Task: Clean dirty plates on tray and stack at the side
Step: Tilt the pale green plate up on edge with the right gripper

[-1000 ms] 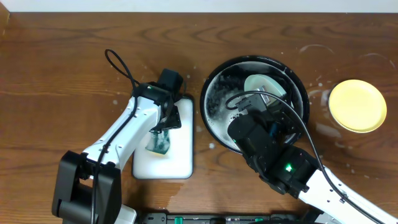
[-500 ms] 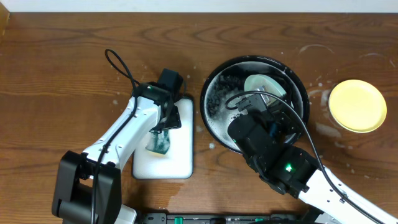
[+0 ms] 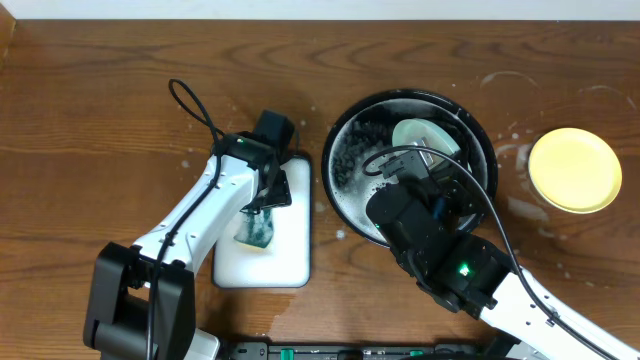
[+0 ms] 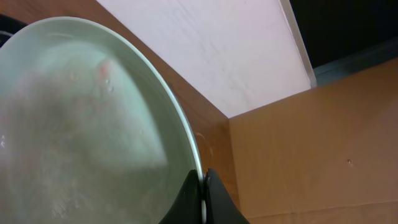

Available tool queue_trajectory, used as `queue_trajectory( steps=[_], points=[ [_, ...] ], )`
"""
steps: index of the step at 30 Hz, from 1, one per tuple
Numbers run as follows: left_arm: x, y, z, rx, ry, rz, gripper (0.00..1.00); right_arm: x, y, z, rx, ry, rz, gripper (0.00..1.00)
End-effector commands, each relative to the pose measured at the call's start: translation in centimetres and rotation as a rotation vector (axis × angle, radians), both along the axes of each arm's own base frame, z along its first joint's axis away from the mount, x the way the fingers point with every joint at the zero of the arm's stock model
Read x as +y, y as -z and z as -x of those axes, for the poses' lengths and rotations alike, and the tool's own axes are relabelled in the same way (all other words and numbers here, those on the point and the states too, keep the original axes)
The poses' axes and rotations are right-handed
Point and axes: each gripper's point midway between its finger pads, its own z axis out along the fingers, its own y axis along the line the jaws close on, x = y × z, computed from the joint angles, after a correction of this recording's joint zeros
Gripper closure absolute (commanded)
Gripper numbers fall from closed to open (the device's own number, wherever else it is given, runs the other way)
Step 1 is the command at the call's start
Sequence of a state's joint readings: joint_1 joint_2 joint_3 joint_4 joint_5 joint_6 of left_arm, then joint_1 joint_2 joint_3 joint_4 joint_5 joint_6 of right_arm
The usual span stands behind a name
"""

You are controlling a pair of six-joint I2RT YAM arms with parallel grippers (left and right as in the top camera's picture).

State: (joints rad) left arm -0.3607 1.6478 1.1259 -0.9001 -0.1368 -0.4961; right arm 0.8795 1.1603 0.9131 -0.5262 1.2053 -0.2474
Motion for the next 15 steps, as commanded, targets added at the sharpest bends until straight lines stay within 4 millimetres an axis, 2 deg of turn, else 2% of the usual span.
queue_trajectory(
  steps=[1,15],
  points=[
    [0.19,0.10,0.14,0.006,0.002,-0.004,0.19,-0.25,-0.82,0.19,-0.031,0.018,0.001,0.99],
    [0.19,0.10,0.14,0.006,0.002,-0.004,0.18,-0.30,-0.88,0.14,-0.034,0.021,-0.003,0.99]
  ],
)
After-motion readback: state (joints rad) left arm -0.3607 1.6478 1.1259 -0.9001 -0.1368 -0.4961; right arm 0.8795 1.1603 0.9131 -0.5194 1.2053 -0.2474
